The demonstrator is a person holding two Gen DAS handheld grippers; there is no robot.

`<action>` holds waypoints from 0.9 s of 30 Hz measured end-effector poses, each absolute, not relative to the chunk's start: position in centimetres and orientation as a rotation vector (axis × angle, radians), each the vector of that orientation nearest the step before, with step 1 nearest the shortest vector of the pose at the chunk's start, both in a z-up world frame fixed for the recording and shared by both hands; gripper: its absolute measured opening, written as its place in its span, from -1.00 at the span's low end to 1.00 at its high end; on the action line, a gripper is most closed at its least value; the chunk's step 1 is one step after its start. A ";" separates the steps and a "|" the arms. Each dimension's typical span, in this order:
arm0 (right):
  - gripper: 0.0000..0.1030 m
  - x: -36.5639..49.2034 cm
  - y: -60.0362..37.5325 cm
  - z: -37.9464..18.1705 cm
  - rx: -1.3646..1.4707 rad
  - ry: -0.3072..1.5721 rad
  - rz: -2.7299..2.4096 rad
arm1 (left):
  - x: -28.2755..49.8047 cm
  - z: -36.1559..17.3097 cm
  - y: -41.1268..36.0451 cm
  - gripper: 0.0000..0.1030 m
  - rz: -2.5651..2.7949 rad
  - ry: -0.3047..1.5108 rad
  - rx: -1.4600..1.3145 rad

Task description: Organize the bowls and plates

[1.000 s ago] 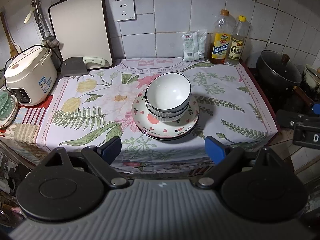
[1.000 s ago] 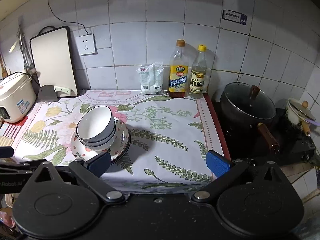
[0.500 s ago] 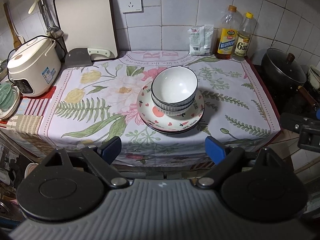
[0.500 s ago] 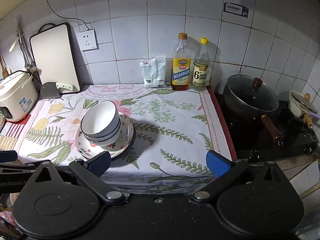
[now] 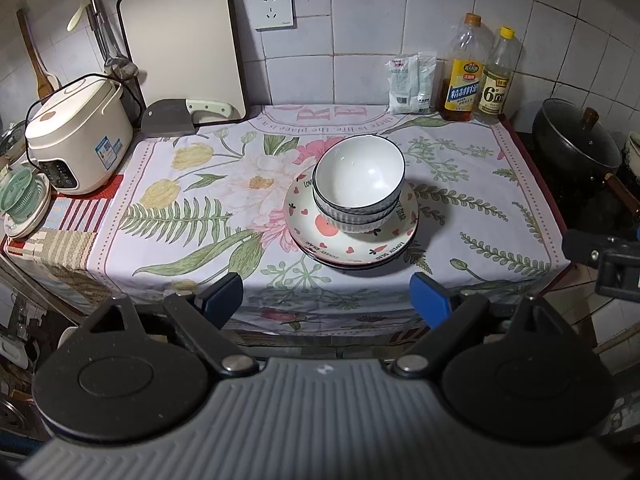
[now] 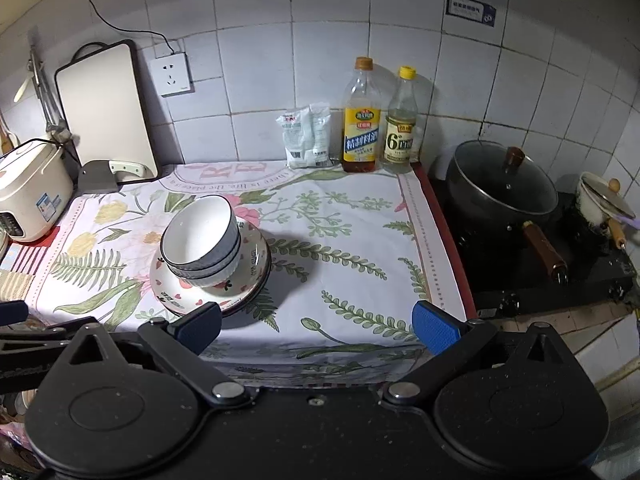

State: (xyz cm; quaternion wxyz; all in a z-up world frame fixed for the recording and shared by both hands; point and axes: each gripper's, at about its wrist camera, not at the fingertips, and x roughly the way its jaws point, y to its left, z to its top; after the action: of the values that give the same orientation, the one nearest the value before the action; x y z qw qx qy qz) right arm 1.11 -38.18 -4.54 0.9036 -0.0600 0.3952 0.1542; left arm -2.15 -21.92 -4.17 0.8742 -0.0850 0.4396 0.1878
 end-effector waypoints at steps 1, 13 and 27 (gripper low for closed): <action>0.99 1.2 -38.2 -4.6 -0.121 0.821 0.318 | -2.2 -4.2 -21.9 0.76 0.390 0.921 -0.180; 1.00 0.8 -37.7 -4.6 -0.145 0.802 0.345 | -2.3 -3.7 -22.3 0.76 0.383 0.892 -0.149; 1.00 1.5 -37.6 -4.2 -0.133 0.784 0.350 | -1.9 -3.7 -21.5 0.76 0.411 0.883 -0.162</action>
State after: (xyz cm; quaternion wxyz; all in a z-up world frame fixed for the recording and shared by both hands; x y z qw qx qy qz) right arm 1.54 -37.60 -4.22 0.9072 -0.0643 0.3797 0.1693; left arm -1.87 -21.51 -3.68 0.8806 -0.0780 0.4237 0.1974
